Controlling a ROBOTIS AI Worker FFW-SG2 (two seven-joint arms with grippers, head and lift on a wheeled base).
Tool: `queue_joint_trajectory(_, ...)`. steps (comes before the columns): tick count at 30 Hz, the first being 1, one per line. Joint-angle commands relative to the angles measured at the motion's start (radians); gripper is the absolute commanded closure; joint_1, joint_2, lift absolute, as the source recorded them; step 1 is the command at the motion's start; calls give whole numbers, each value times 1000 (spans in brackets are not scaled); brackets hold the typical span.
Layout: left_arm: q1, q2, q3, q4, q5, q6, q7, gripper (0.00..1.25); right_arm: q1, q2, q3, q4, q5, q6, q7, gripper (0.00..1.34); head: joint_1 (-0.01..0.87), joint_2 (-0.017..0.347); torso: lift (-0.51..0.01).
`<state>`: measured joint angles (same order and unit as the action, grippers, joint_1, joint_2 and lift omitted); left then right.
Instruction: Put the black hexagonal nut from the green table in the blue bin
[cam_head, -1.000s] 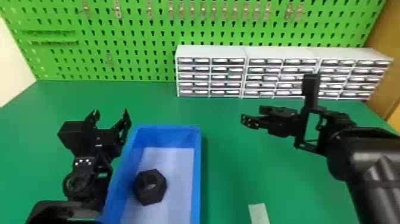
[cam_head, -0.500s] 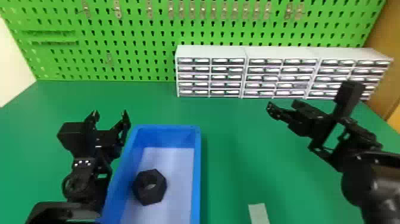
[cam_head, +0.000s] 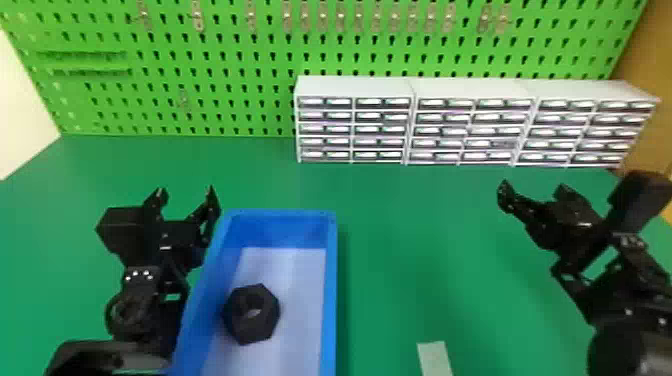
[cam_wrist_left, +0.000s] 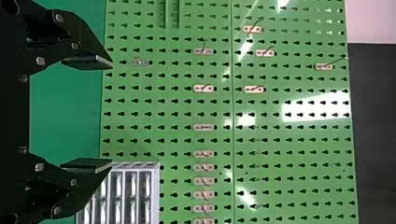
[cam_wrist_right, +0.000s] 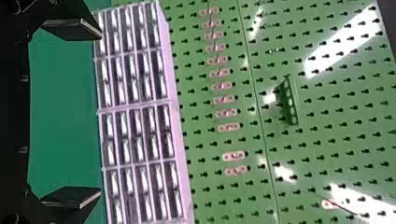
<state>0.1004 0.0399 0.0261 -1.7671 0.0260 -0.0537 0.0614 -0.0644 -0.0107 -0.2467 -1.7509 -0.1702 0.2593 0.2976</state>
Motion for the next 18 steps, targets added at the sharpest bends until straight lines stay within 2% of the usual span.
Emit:
queue_joint_trajectory(1,2,0,0,0,6,0,0,501,26,12,-20,-2,67,-45,-8,128,657,57,-95)
queue_joint_trajectory(5,4,0,0,0,14,0,0,499,43,12,-26,-2,100,-46,-12,142,657,57,-95)
queue_joint_trajectory(18,5,0,-2,0,14,0,2,499,129,12,-2,-2,98,-49,-84,153,657,57,-95)
